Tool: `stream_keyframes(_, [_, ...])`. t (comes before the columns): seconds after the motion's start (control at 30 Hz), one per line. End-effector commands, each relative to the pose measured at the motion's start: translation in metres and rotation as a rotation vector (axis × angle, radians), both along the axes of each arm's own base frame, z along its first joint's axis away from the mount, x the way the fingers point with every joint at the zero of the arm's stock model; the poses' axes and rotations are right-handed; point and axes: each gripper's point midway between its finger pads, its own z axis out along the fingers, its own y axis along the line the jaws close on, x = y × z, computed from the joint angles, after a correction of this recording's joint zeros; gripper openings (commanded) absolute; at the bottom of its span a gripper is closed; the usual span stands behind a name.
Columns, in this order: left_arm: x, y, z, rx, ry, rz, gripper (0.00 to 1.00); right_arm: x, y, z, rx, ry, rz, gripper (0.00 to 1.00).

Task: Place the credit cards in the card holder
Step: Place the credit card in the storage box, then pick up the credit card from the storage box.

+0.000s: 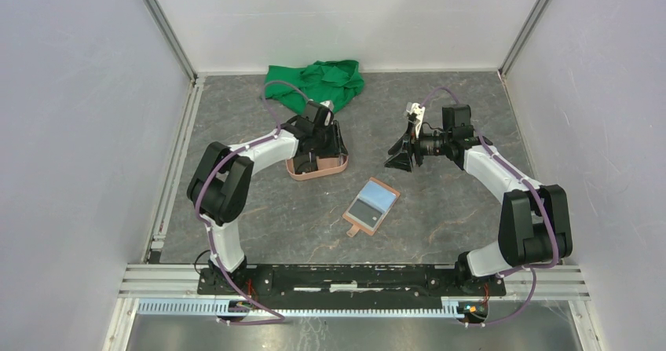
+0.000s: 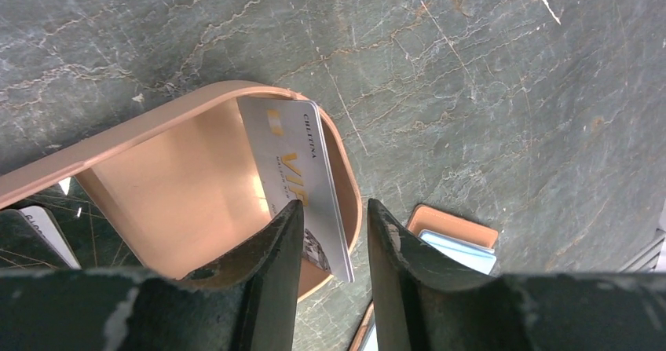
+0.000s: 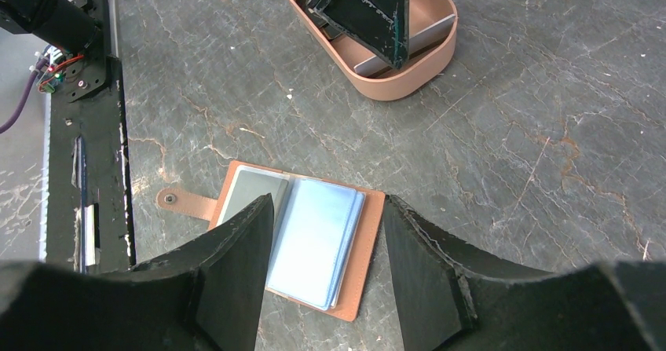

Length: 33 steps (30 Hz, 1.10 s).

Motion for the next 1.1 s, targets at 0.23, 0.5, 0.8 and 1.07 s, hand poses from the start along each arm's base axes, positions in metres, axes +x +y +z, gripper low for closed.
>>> stream_keyframes(0.23, [0.007, -0.010, 0.008, 0.009, -0.015, 0.046, 0.47, 0.009, 0.001, 0.017, 0.022, -0.060, 0.019, 0.60])
stream_keyframes(0.5, [0.008, -0.013, 0.005, 0.071, -0.019, 0.059, 0.56, 0.009, 0.001, 0.016, 0.021, -0.061, 0.018, 0.60])
stream_keyframes(0.8, [0.009, -0.020, 0.013, 0.085, -0.031, 0.059, 0.55, 0.010, 0.000, 0.016, 0.022, -0.059, 0.017, 0.60])
stream_keyframes(1.07, [0.011, -0.023, 0.024, 0.063, -0.045, 0.057, 0.52, 0.009, 0.000, 0.017, 0.023, -0.060, 0.018, 0.59])
